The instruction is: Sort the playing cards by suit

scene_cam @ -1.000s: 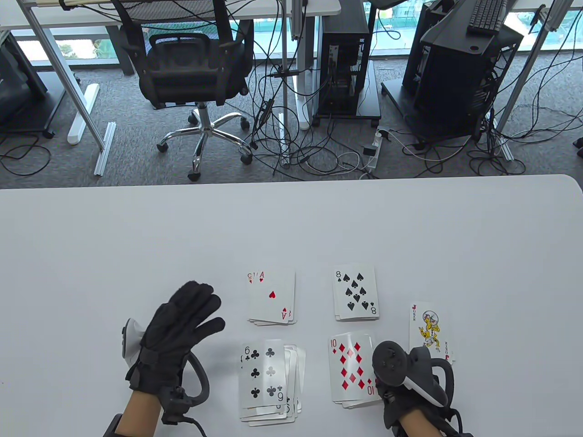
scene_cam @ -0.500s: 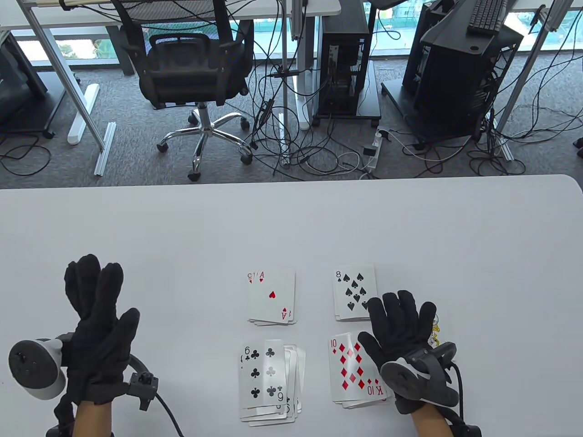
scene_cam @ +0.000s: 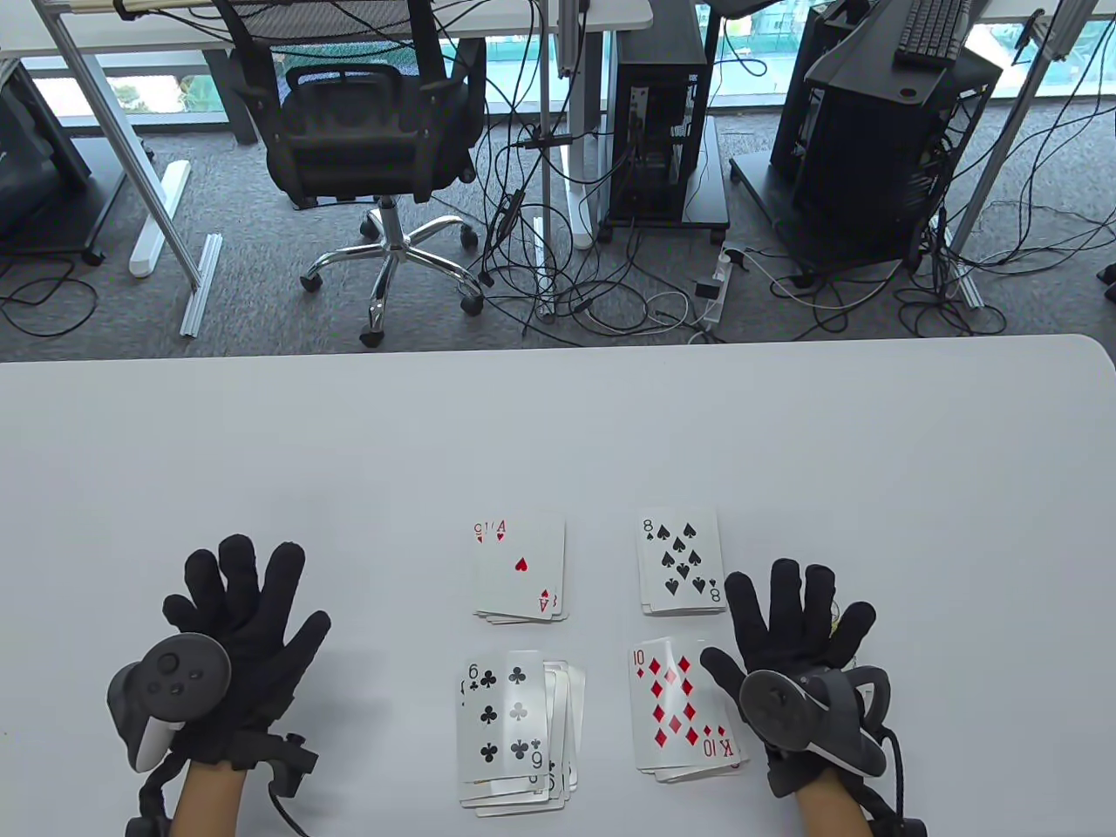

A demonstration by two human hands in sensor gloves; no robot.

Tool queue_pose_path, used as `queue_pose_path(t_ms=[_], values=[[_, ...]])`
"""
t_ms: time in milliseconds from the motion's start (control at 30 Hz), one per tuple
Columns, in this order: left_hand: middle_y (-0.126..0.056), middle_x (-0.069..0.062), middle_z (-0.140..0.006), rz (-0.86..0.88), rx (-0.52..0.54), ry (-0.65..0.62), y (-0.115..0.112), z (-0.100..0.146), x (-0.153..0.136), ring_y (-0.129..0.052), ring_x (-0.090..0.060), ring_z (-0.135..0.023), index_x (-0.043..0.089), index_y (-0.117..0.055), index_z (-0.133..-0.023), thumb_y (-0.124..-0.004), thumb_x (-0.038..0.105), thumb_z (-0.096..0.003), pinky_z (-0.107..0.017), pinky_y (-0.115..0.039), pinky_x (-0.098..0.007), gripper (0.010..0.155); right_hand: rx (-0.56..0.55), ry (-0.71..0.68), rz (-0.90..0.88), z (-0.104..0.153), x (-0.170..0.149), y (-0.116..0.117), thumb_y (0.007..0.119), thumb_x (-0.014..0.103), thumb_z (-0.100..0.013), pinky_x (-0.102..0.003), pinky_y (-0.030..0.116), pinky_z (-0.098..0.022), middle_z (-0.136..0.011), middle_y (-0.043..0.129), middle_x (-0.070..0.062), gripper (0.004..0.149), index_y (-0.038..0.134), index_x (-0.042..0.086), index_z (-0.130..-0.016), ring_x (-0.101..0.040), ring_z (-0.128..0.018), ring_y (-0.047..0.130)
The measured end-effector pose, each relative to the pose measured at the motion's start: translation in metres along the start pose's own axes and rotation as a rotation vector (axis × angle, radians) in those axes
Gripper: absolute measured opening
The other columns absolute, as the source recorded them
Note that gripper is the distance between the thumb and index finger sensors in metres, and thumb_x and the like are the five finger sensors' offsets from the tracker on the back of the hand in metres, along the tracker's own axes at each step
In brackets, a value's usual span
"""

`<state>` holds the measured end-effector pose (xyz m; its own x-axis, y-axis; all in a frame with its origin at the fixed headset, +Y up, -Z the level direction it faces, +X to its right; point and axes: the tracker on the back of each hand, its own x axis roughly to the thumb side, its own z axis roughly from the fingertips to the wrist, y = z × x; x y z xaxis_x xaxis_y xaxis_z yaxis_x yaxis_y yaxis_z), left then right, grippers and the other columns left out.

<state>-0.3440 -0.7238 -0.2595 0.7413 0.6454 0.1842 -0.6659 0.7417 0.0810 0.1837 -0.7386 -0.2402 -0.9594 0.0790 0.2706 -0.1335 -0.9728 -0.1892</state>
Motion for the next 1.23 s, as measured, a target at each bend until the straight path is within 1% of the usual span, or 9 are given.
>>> queue_pose_path(t_ms=[333, 433, 667, 767, 800, 1233], values=[[0.011, 0.019, -0.115, 0.015, -0.002, -0.003, -0.005, 0.0, -0.001, 0.032, -0.006, -0.1, 0.042, -0.028, -0.114, -0.063, 0.059, -0.0579, -0.061, 0.025, -0.049, 0.069, 0.01, 0.005, -0.011, 0.0, 0.001, 0.0, 0.057, 0.05, -0.06, -0.083, 0.004, -0.047, -0.106, -0.003, -0.031, 0.077, 0.009, 0.016, -0.109, -0.058, -0.089, -0.009], [0.011, 0.019, -0.115, 0.029, 0.014, -0.004, -0.003, 0.0, -0.002, 0.032, -0.006, -0.1, 0.042, -0.028, -0.114, -0.063, 0.058, -0.0581, -0.061, 0.025, -0.049, 0.068, 0.005, 0.03, -0.02, 0.001, -0.003, -0.001, 0.057, 0.05, -0.06, -0.083, 0.004, -0.047, -0.106, -0.003, -0.031, 0.077, 0.01, 0.015, -0.109, -0.058, -0.089, -0.009], [0.011, 0.018, -0.115, 0.034, 0.01, -0.003, -0.004, 0.0, -0.002, 0.032, -0.006, -0.1, 0.042, -0.028, -0.114, -0.063, 0.058, -0.0582, -0.061, 0.025, -0.049, 0.068, -0.02, 0.084, -0.048, 0.003, -0.012, -0.006, 0.057, 0.05, -0.06, -0.083, 0.004, -0.046, -0.106, -0.002, -0.031, 0.077, 0.01, 0.015, -0.11, -0.058, -0.089, -0.008], [0.011, 0.018, -0.115, 0.038, 0.007, 0.0, -0.005, 0.0, -0.002, 0.031, -0.006, -0.1, 0.041, -0.029, -0.114, -0.063, 0.058, -0.0582, -0.062, 0.025, -0.049, 0.068, -0.023, 0.078, -0.061, 0.004, -0.011, -0.006, 0.057, 0.049, -0.06, -0.083, 0.005, -0.047, -0.106, -0.001, -0.031, 0.077, 0.01, 0.015, -0.11, -0.058, -0.089, -0.007], [0.011, 0.018, -0.115, 0.038, 0.006, 0.002, -0.005, 0.0, -0.002, 0.032, -0.009, -0.1, 0.041, -0.028, -0.114, -0.063, 0.058, -0.0583, -0.062, 0.025, -0.049, 0.068, -0.023, 0.074, -0.063, 0.003, -0.01, -0.005, 0.057, 0.049, -0.06, -0.083, 0.005, -0.047, -0.106, -0.001, -0.031, 0.077, 0.01, 0.015, -0.11, -0.058, -0.089, -0.007], [0.011, 0.018, -0.115, 0.04, 0.013, 0.004, -0.004, 0.0, -0.003, 0.031, -0.008, -0.1, 0.041, -0.029, -0.115, -0.063, 0.058, -0.0583, -0.062, 0.024, -0.05, 0.068, -0.021, 0.071, -0.071, 0.003, -0.009, -0.003, 0.057, 0.049, -0.06, -0.083, 0.005, -0.046, -0.107, 0.0, -0.032, 0.076, 0.011, 0.014, -0.11, -0.058, -0.09, -0.006]])
